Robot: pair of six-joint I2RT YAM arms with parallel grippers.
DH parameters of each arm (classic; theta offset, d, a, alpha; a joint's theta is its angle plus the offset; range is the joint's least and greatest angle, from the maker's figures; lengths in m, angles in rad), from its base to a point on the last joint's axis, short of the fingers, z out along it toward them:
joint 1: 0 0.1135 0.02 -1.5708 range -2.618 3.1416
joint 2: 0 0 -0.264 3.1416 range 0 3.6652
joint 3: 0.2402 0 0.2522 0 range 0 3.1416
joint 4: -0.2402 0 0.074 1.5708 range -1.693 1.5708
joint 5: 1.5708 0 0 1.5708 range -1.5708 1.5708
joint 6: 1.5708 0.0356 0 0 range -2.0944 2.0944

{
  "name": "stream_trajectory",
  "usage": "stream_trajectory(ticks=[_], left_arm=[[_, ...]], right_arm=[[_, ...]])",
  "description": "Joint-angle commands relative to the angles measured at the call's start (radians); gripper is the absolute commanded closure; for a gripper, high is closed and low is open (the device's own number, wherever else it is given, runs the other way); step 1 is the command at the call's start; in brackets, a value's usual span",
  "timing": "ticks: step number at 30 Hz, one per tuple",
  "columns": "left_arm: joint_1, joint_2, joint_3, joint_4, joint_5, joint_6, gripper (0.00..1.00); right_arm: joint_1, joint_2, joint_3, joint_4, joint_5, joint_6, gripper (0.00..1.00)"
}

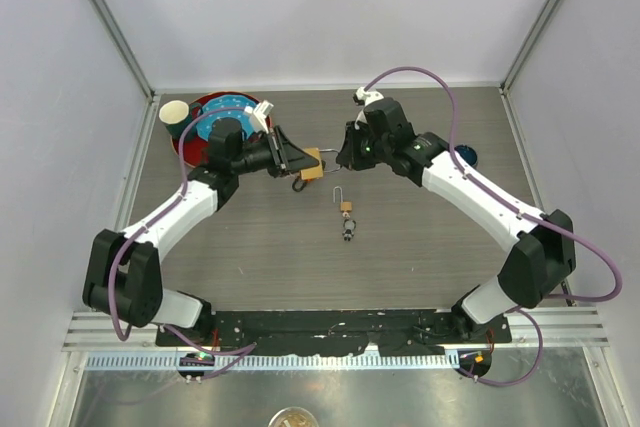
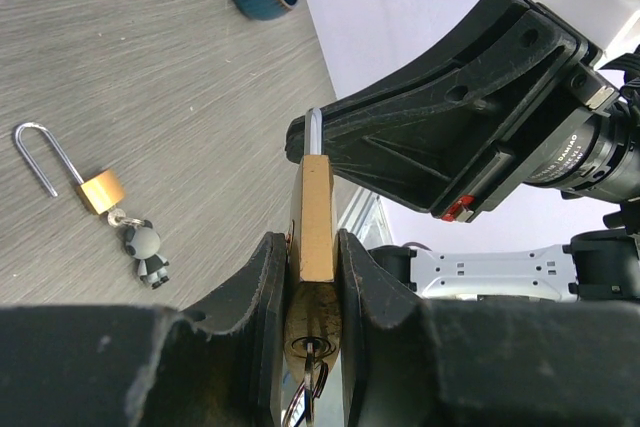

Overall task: Lock with the key
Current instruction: Lock the lock.

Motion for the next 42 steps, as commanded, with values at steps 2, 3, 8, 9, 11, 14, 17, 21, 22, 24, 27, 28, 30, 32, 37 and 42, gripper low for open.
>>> stream_trajectory(ticks=[2,3,8,9,11,14,17,21,22,24,27,28,30,32,37,42], left_arm=[[-0.08,0.044,0.068,0.181,0.016,-0.028,1.0],[-0.089,0.05,0.071,0.188,0.01,-0.031,1.0],[-0.114,0.094,0.085,0.245,0.01,-0.072,1.0],[-0.121,0.105,0.085,0.259,0.002,-0.072,1.0],[-0.127,0.113,0.096,0.254,-0.006,-0.063,1.0],[-0.134,0.131,0.108,0.259,-0.007,-0.069,1.0],[-0.138,0.14,0.119,0.265,-0.006,-0.071,1.0],[-0.147,0.142,0.125,0.261,-0.004,-0.072,1.0],[-0.149,0.142,0.123,0.261,-0.004,-0.071,1.0],[-0.154,0.143,0.123,0.251,-0.004,-0.069,1.0],[-0.158,0.142,0.117,0.247,-0.006,-0.066,1.0],[-0.157,0.14,0.117,0.245,-0.007,-0.062,1.0],[-0.158,0.134,0.117,0.225,-0.019,-0.054,1.0],[-0.158,0.13,0.117,0.216,-0.029,-0.043,1.0],[-0.167,0.143,0.129,0.215,-0.039,-0.042,1.0],[-0.19,0.165,0.152,0.224,-0.05,-0.043,1.0]], right_arm=[[0.054,-0.093,0.012,0.207,-0.241,0.095,0.99],[0.054,-0.099,0.005,0.222,-0.249,0.096,0.99],[0.059,-0.15,-0.018,0.253,-0.256,0.069,0.98],[0.06,-0.156,-0.023,0.265,-0.273,0.065,0.99],[0.062,-0.16,-0.02,0.262,-0.281,0.061,0.99],[0.063,-0.164,-0.018,0.263,-0.302,0.062,0.98],[0.062,-0.167,-0.02,0.262,-0.302,0.061,0.99],[0.063,-0.171,-0.03,0.273,-0.306,0.058,0.99],[0.062,-0.173,-0.032,0.279,-0.319,0.058,0.99],[0.063,-0.176,-0.034,0.3,-0.338,0.061,0.99],[0.062,-0.18,-0.032,0.322,-0.373,0.065,0.99],[0.065,-0.185,-0.032,0.323,-0.376,0.061,0.98],[0.065,-0.188,-0.027,0.322,-0.382,0.058,0.98],[0.065,-0.193,-0.024,0.32,-0.381,0.053,0.99],[0.068,-0.2,-0.03,0.346,-0.424,0.05,0.99],[0.083,-0.206,-0.032,0.374,-0.473,0.035,0.99]])
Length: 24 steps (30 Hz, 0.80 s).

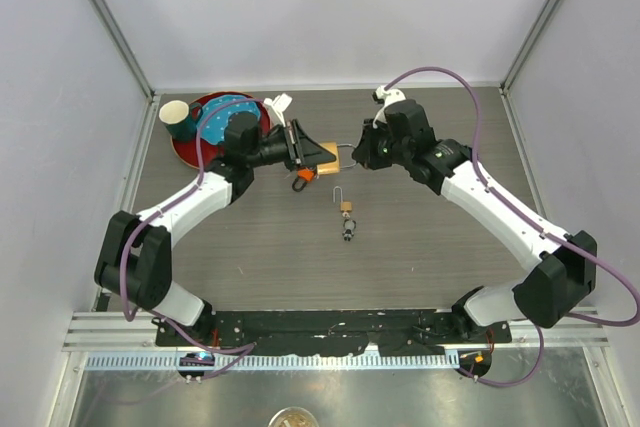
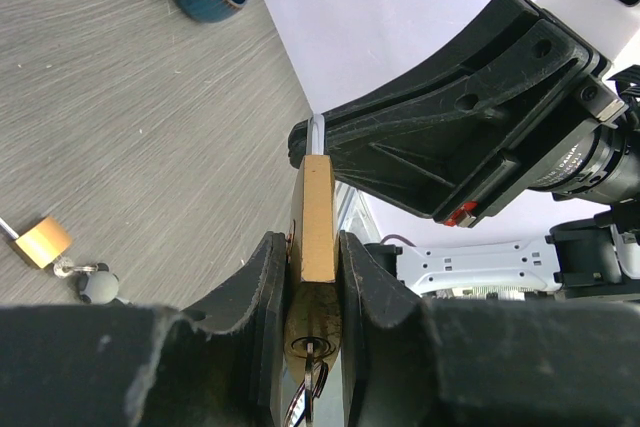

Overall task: Lock with the key
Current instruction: Lock the lock.

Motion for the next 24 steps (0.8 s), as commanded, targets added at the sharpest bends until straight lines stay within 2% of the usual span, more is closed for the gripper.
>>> stream_trajectory(ticks=[1,24], left_arm=[[-0.108,0.056,0.089,0.095,-0.068,-0.003,1.0],[-0.314,0.298,0.295,0.158,-0.064,-0.062,1.0]], right_arm=[[0.126,-0.076,0.049,0.369,-0.527,0.063,0.99],[0.146,-0.123,0.055,0.542,-0.653,0.141,0.99]])
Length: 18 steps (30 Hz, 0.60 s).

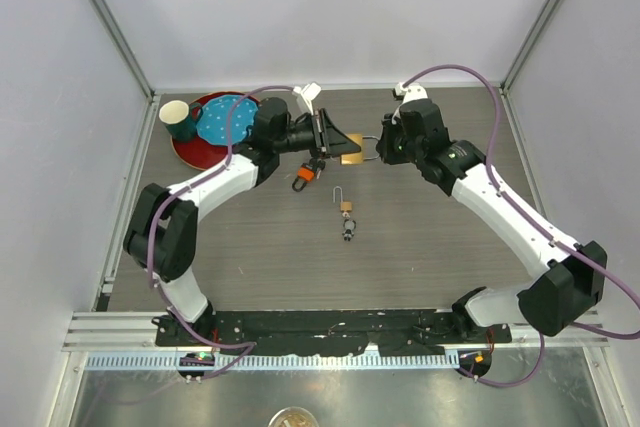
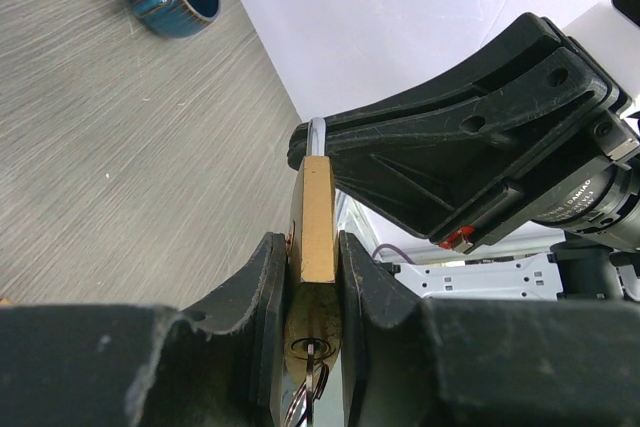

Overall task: Lock with the key
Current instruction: Lock the lock.

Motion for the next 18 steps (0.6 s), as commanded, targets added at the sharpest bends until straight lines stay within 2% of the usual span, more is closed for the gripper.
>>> stream_trajectory(ticks=[1,4,13,17,18], left_arm=[[-0.229,0.105,0.095,0.132,-0.054,-0.048,1.0],[-0.253,0.133,0.128,0.115,-0.052,-0.04,1.0],[-0.301,0.193,0.175,0.142,-0.038,-0.062,1.0],[-0.263,0.138,0.106,0.097,-0.083,-0.01,1.0],[-0.251,0.106,0.062,0.086,-0.093,-0.003,1.0]], right_arm=[[0.198,-0.075,0.078,0.567,-0.807,0.203,0.98],[0.198,-0.072,0.076,0.624,-0.837,0.24,0.99],[0.205,-0.081,0.09,0.624,-0.839,0.239,0.99],[0.204,-0.113,0.107,0.477,-0.692,0.139,0.99],[0.204,-0.121,0.109,0.428,-0.593,0.125,0.99]])
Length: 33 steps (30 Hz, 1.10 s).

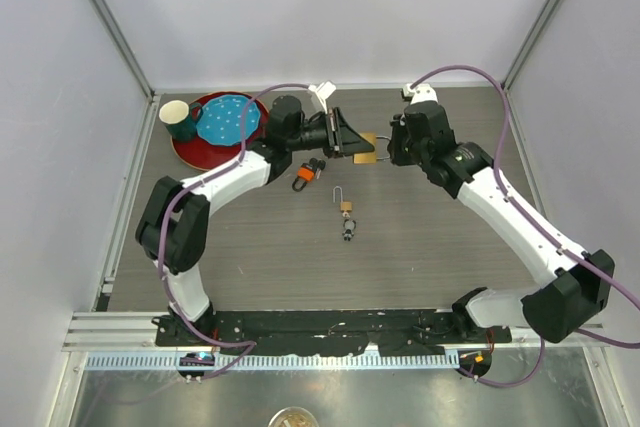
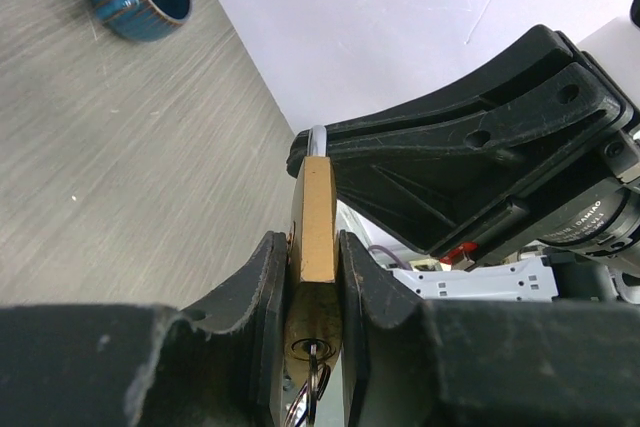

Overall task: Lock with the key
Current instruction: Lock the lock.

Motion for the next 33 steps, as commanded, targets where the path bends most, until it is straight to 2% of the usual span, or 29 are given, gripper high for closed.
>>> stream_trajectory(ticks=[1,3,6,7,8,10,11,13,14,17,23,25,29,33], left_arm=[[-0.165,-0.021,-0.077,0.063,-0.117,0.02,1.0],[-0.126,-0.059,-0.158,0.07,-0.139,0.018,1.0],[-0.048,-0.139,-0.236,0.074,-0.172,0.026,1.0],[-0.013,-0.178,-0.25,0.069,-0.191,0.032,1.0],[0.003,-0.2,-0.264,0.066,-0.197,0.035,1.0],[0.052,-0.257,-0.288,0.046,-0.209,0.047,1.0],[0.067,-0.271,-0.295,0.037,-0.218,0.053,1.0],[0.113,-0.3,-0.299,-0.011,-0.228,0.075,1.0],[0.125,-0.321,-0.301,-0.023,-0.229,0.084,1.0],[0.179,-0.358,-0.313,-0.042,-0.222,0.093,1.0],[0.254,-0.403,-0.333,-0.06,-0.194,0.104,1.0],[0.268,-0.421,-0.339,-0.055,-0.183,0.102,1.0],[0.277,-0.446,-0.35,-0.054,-0.172,0.099,1.0],[0.279,-0.476,-0.364,-0.007,-0.168,0.066,1.0]], right_arm=[[0.219,-0.098,0.111,0.449,-0.648,0.117,0.99],[0.216,-0.106,0.105,0.387,-0.527,0.103,0.99],[0.21,-0.104,0.088,0.337,-0.445,0.102,0.98],[0.209,-0.103,0.075,0.33,-0.412,0.103,0.95],[0.206,-0.104,0.067,0.32,-0.395,0.106,0.87],[0.201,-0.103,0.047,0.31,-0.35,0.117,0.81],[0.201,-0.101,0.041,0.303,-0.339,0.12,0.72],[0.193,-0.103,0.024,0.295,-0.323,0.128,0.66],[0.189,-0.107,0.018,0.294,-0.313,0.128,0.55],[0.172,-0.115,-0.002,0.292,-0.306,0.143,0.41],[0.089,-0.124,-0.021,0.307,-0.341,0.181,0.16],[0.052,-0.129,-0.045,0.333,-0.404,0.204,0.1],[-0.047,-0.143,-0.105,0.454,-0.535,0.292,0.05],[-0.149,-0.14,-0.18,0.595,-0.647,0.449,0.04]])
